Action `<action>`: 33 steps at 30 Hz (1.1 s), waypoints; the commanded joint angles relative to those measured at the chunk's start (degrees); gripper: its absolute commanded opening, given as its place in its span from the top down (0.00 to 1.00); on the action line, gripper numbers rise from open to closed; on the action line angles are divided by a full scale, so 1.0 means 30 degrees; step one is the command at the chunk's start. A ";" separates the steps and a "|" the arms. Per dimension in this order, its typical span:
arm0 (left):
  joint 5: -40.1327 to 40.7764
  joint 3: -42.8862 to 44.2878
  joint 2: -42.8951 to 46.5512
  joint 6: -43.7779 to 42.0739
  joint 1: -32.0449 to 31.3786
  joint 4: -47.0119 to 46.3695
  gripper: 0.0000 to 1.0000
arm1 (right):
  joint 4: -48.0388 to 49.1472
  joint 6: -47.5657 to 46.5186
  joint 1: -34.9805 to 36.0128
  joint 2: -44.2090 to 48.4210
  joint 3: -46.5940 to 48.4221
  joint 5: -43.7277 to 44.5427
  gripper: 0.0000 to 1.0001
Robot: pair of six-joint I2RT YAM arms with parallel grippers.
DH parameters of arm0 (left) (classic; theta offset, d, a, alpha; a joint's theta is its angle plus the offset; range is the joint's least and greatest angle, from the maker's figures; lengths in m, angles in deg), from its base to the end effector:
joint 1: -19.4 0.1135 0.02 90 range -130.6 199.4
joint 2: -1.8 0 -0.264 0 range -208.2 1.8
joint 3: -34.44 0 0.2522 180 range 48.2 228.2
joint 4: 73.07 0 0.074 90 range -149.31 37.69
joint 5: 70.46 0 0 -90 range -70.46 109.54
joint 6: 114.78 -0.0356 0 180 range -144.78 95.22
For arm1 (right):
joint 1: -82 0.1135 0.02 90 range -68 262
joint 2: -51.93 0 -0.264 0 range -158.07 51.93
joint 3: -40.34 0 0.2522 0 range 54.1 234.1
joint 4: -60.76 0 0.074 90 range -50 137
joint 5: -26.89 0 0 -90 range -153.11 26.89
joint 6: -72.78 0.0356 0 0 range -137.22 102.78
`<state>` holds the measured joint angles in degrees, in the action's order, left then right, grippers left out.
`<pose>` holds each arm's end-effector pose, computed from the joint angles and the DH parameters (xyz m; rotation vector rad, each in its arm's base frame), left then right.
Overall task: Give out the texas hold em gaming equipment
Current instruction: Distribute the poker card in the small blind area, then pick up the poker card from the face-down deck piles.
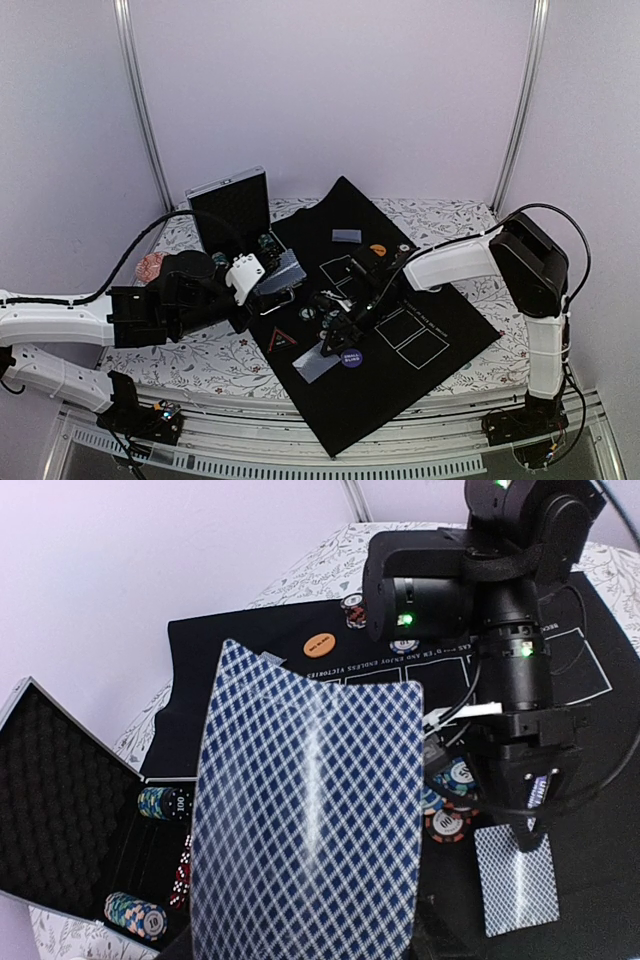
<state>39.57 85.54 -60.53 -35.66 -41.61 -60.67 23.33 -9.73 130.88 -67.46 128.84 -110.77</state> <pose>0.1285 -0.2068 0.2551 0.9628 1.7117 -0.2285 0.2447 0.3203 0.1230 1.1937 -2.4994 -1.3241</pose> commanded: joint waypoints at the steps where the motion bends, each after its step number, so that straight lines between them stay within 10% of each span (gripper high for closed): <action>1: -0.0025 -0.0044 0.0009 0.0017 -0.0141 -0.0168 0.58 | -0.1756 -0.1180 0.0132 0.0918 0.1019 0.1879 0.46; 7: -0.0178 0.0048 0.0125 -0.0129 -0.0117 -0.0159 0.58 | -0.3397 -0.2172 -0.1026 0.3699 0.1804 0.5163 0.01; 13: -0.0730 0.0059 0.0000 -0.0235 -0.0134 -0.0160 0.57 | -0.1672 -0.2437 -0.3071 0.7041 0.1470 0.6577 0.01; 19: -0.1049 0.0389 -0.0416 -0.0243 -0.0168 -0.0160 0.57 | 0.2878 -0.2881 -0.2983 0.7943 0.1484 0.1454 0.00; 33: -0.1458 0.0539 -0.1014 -0.0487 -0.0168 -0.0656 0.58 | 0.4397 -0.0693 -0.0987 0.4687 0.3332 0.0146 0.35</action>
<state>36.25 85.65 -63.11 -36.44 -41.61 -60.70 36.27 -13.30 127.36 -50.44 136.60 -109.31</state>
